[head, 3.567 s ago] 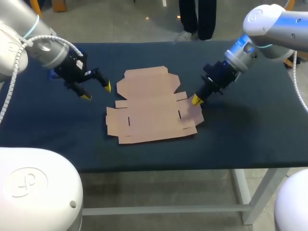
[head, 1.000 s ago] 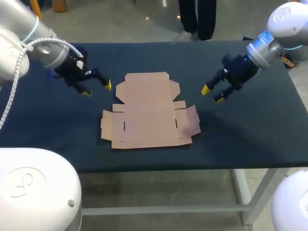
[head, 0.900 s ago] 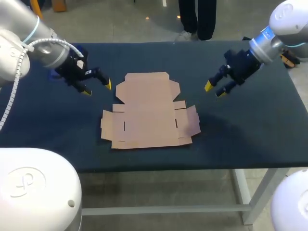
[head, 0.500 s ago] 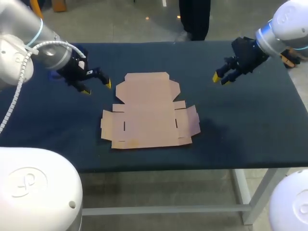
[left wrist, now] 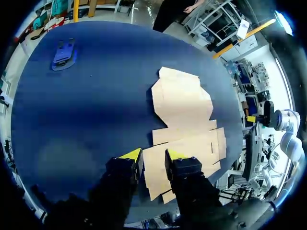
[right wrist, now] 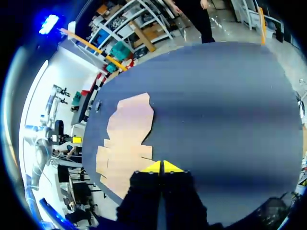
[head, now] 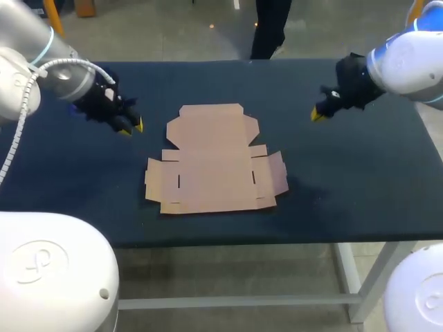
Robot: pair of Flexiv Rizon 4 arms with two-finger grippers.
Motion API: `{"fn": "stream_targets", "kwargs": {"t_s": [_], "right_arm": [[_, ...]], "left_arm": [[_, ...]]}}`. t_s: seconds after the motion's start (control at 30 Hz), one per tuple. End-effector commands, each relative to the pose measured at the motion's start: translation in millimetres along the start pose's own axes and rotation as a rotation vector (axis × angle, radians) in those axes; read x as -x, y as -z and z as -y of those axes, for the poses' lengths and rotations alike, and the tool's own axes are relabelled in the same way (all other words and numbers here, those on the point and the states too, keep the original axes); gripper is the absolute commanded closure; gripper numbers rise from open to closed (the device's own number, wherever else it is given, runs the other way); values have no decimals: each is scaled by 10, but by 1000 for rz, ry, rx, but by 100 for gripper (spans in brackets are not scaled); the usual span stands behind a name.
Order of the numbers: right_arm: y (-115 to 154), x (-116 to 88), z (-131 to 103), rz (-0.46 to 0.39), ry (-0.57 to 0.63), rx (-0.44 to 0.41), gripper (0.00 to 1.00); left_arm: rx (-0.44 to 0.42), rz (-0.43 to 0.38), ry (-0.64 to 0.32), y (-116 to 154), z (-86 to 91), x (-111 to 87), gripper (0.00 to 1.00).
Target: Assemble the packaging by folding the flat box into shape, placing the metal phone stand inside, and closing the box properly
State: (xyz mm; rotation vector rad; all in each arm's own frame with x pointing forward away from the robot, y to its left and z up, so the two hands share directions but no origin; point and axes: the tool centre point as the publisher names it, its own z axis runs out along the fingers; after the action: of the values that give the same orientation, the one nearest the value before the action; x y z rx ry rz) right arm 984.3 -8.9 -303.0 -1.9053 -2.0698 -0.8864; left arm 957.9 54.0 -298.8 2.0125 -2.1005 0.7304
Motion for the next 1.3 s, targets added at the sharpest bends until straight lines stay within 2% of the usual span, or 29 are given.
{"fn": "stream_targets", "kwargs": {"t_s": [0.03, 0.13, 0.2, 0.83, 1.13, 1.3], "right_arm": [[-82, 8, 26, -3, -11, 40, 100], [-114, 7, 30, -5, -25, 41, 100], [-150, 11, 26, -11, -42, 7, 100], [-150, 11, 26, -11, -42, 7, 100], [-523, -32, 139, -26, -34, -26, 100], [-627, -31, 116, -58, -34, -34, 100]], "left_arm": [[13, -14, -3, -74, 34, 65, 100], [23, -34, -5, -113, 33, 96, 100], [40, -48, 11, -149, 50, 116, 100], [41, -40, -3, -204, 43, 76, 100], [4, -76, -38, -351, -55, 68, 100], [-30, -48, -71, -474, -50, 76, 100]]}}
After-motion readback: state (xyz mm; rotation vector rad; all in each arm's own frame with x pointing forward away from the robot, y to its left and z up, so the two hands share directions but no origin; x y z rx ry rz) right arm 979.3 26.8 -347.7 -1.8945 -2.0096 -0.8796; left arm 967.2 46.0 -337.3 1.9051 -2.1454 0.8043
